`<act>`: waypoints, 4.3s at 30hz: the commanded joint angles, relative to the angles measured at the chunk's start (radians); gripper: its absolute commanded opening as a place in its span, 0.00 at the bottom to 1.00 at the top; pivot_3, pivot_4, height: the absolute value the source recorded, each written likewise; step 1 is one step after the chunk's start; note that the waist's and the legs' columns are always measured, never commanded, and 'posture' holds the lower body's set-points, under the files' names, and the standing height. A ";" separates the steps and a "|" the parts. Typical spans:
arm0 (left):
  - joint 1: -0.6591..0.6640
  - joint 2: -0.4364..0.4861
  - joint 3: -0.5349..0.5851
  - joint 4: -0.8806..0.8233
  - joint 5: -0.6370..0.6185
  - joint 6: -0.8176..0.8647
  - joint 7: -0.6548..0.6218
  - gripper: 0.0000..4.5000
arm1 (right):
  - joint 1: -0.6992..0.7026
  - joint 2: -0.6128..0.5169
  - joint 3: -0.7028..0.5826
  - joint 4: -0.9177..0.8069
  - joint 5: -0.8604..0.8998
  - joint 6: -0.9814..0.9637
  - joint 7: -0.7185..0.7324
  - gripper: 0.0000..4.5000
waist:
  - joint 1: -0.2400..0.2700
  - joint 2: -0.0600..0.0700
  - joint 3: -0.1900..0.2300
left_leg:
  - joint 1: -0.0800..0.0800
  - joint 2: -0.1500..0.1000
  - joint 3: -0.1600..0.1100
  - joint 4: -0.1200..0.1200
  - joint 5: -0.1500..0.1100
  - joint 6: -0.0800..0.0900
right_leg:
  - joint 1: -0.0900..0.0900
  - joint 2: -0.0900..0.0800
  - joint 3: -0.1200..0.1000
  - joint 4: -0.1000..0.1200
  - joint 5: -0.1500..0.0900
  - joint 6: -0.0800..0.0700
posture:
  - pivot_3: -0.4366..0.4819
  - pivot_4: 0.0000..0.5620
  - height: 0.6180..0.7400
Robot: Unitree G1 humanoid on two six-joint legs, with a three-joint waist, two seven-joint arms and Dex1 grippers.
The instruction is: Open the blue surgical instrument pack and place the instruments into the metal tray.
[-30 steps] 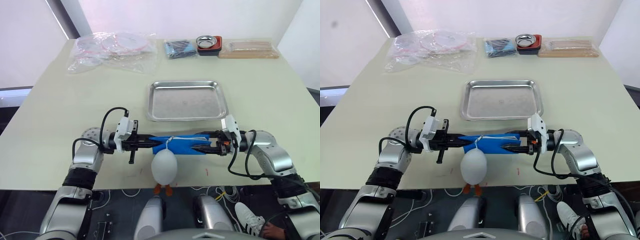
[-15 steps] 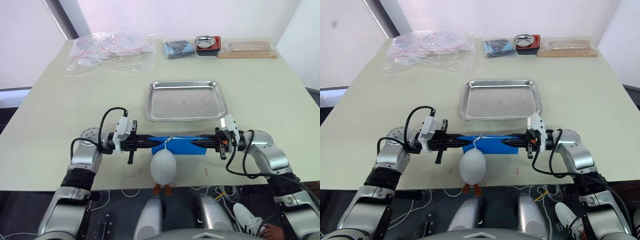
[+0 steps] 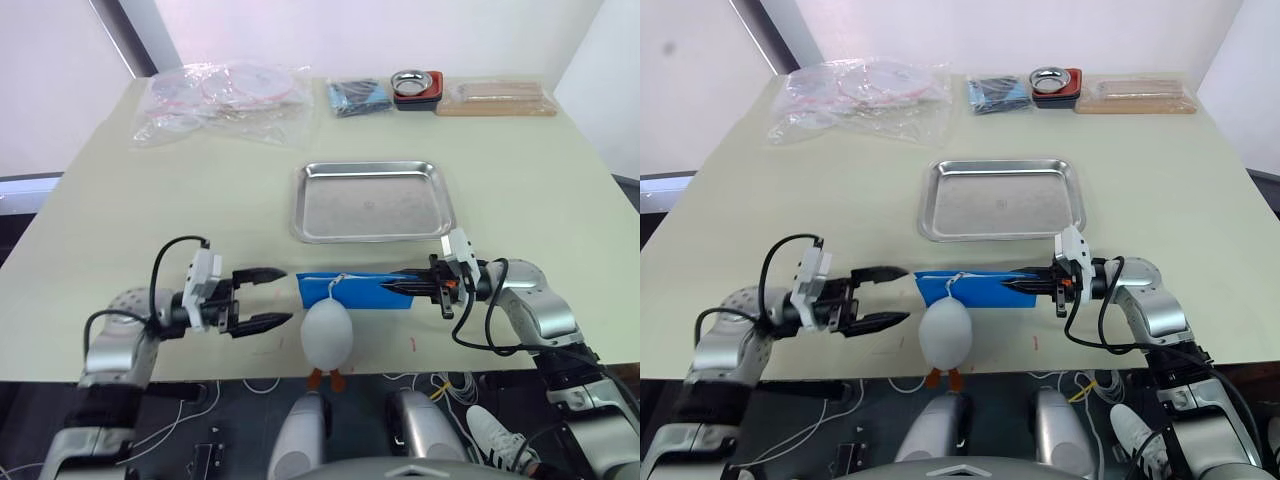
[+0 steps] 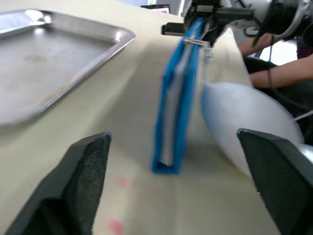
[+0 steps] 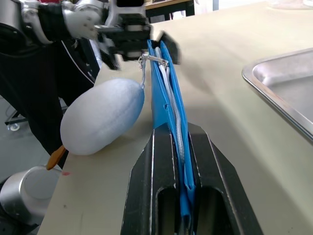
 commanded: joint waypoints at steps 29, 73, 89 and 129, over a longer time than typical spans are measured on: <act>0.134 0.057 0.024 -0.202 -0.035 0.093 0.053 0.01 | 0.024 0.011 -0.016 -0.034 -0.002 -0.015 -0.021 0.00 | 0.002 0.000 0.000 | 0.000 -0.001 0.001 0.000 0.000 0.000 | 0.000 0.000 0.000 0.000 0.000 0.000 | 0.48 0.27 1.00; -0.107 0.205 -0.069 0.265 0.225 -0.040 -0.083 0.01 | -0.019 0.060 -0.142 -0.110 0.222 0.142 -0.067 0.00 | 0.004 0.000 0.000 | 0.000 -0.002 0.003 -0.001 0.000 0.000 | -0.001 0.000 0.002 -0.001 0.000 0.000 | 0.48 0.27 1.00; -0.211 0.278 -0.039 0.314 0.223 -0.086 -0.145 0.01 | -0.049 0.025 -0.069 -0.104 0.093 0.040 -0.016 0.00 | 0.002 0.000 0.000 | -0.001 -0.002 0.003 -0.001 0.000 0.000 | -0.001 0.000 0.002 -0.001 0.000 0.001 | 0.48 0.27 1.00; -0.300 0.163 -0.018 0.120 0.033 0.053 -0.079 0.97 | -0.057 0.074 -0.010 -0.013 -0.007 -0.050 0.007 0.00 | -0.001 -0.002 0.001 | -0.001 -0.001 0.009 0.002 0.000 0.000 | -0.008 0.002 0.008 0.011 0.000 0.000 | 0.48 0.27 1.00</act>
